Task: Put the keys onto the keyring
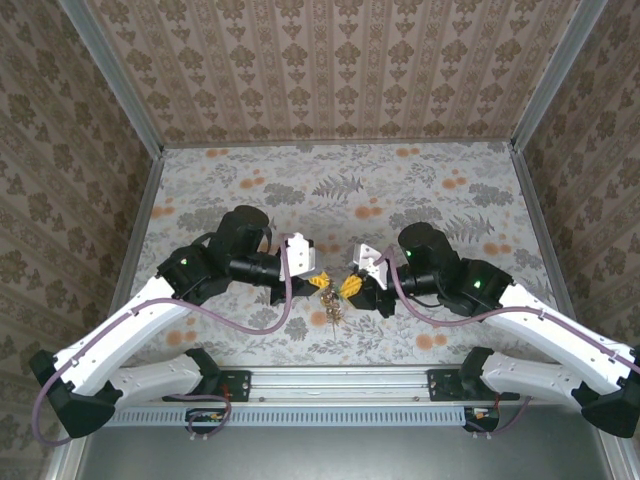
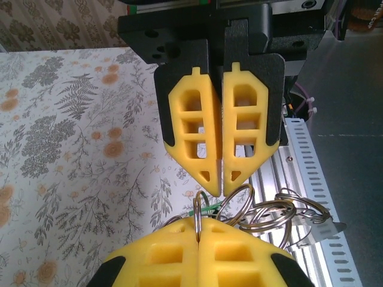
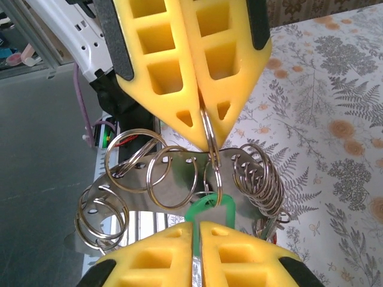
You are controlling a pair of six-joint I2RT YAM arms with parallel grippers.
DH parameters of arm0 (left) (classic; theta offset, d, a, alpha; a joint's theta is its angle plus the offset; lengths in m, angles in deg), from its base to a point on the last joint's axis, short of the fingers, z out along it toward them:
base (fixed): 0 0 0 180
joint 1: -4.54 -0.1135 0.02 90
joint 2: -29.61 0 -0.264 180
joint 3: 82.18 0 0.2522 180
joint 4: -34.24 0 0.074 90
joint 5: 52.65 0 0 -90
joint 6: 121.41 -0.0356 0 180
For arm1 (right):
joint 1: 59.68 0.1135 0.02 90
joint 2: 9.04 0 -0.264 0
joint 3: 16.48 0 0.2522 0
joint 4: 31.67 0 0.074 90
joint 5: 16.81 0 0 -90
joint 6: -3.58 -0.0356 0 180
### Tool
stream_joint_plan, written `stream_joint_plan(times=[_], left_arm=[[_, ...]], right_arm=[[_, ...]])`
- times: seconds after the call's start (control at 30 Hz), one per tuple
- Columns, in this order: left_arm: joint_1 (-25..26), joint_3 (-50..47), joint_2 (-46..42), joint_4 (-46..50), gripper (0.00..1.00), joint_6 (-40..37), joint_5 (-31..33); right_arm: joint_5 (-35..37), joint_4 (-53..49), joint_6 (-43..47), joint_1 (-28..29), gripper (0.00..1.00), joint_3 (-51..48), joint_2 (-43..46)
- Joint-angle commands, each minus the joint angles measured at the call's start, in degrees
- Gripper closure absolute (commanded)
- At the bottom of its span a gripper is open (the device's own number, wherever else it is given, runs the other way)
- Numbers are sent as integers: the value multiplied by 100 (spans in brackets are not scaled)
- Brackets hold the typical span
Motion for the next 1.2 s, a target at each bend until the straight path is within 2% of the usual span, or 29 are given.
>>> stream_joint_plan(times=[0.0,0.13,0.23,0.37,0.5,0.6,0.77,1.17], left_arm=[[-34,20,-112,-229,100,94,-208],[-30,77,-96,-220,100,125,-275],[19,211,-43,-162,100,139,-406],[80,303,7,-172,100,164,-636],[82,285,7,-450,100,369,-1189],[95,322,-2,-507,100,440,-1372],[106,357,17,-507,100,454,-1376],[94,404,138,-603,100,472,-1295]], right_arm=[[-207,4,-106,-3,86,-54,90],[219,82,-134,-4,86,-74,294],[659,536,-306,7,85,-467,924],[668,1265,-536,0,82,-964,1718],[304,1331,-463,5,87,-704,1520],[-23,1464,-406,5,82,-540,1271],[-303,1836,-396,0,78,-452,970],[-595,2018,-386,9,80,-553,788]])
